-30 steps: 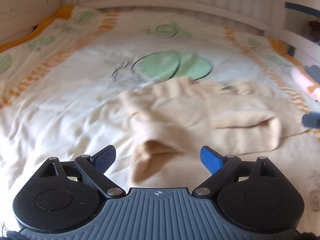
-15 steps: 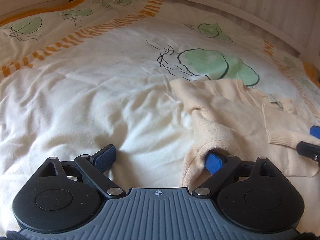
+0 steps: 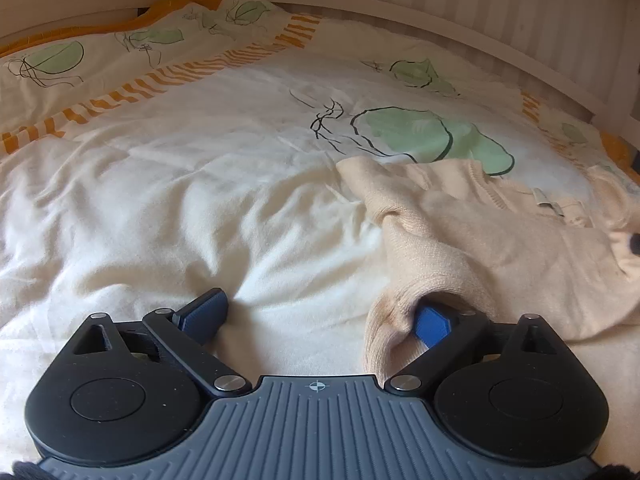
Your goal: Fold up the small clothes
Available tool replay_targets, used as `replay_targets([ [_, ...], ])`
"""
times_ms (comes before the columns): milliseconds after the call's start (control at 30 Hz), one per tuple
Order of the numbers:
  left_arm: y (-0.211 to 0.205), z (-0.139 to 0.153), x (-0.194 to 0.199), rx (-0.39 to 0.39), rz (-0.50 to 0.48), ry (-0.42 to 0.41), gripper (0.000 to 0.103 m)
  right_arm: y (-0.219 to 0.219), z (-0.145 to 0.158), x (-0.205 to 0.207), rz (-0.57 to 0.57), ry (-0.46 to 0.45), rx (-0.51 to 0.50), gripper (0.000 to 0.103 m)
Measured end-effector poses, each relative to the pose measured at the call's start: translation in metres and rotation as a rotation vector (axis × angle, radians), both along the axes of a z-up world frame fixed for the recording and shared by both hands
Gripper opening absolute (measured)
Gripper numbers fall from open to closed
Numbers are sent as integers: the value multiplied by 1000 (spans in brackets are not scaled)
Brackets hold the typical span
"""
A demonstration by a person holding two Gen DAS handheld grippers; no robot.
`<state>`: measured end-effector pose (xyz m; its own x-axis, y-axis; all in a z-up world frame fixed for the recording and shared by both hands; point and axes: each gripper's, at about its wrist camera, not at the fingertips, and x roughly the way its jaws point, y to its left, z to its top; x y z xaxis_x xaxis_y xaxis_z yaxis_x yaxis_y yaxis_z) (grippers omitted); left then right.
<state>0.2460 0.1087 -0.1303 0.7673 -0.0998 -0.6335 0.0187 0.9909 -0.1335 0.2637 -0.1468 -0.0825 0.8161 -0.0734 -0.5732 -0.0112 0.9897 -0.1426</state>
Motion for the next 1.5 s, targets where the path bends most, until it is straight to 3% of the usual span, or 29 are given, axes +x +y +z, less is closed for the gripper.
replay_targets([
  [67, -1, -1, 0, 4, -2, 0, 98, -39, 3, -7, -112, 25, 93, 23],
  [100, -1, 0, 0, 6, -3, 0, 98, -53, 3, -10, -153, 41, 125, 27],
  [133, -1, -1, 0, 8, -3, 0, 99, -69, 2, -14, -190, 56, 170, 38],
  [167, -1, 0, 1, 8, -3, 0, 99, -85, 0, -19, -210, 72, 228, 39],
  [233, -2, -1, 1, 9, -3, 0, 99, -106, 1, -30, -226, 53, 309, 46],
  [333, -2, -1, 1, 10, -3, 0, 99, -123, 4, -38, -226, 14, 375, 49],
  [467, -2, -1, 1, 10, -3, -1, 99, -134, 0, -32, -232, 29, 425, 55],
  [700, -2, 0, 1, 4, -4, -3, 99, -131, -12, -20, -198, 99, 387, 54],
  [767, -2, 0, 1, 3, -4, -4, 99, -127, -12, -17, -170, 115, 361, 18],
  [800, -2, 0, 1, 4, -5, -3, 99, -124, -10, -15, -151, 117, 346, 13],
  [900, -2, 0, 1, 5, -5, -4, 99, -107, 16, -17, -26, 15, 275, 12],
  [1000, -2, 0, 0, 1, -4, -5, 99, -109, 38, -23, -14, -108, 299, 13],
  [1067, -2, 1, 0, -4, -4, -6, 99, -117, 30, -14, -81, -58, 289, 15],
  [1167, 0, 2, -1, -17, -2, -4, 99, -126, -7, 5, -220, 166, 205, 26],
  [1333, 4, 5, -3, -42, 23, -1, 98, -112, 8, -16, -221, 40, 164, 48],
  [1500, 11, 11, -14, -54, 91, 16, 94, -63, 40, -2, -26, -5, 160, 48],
])
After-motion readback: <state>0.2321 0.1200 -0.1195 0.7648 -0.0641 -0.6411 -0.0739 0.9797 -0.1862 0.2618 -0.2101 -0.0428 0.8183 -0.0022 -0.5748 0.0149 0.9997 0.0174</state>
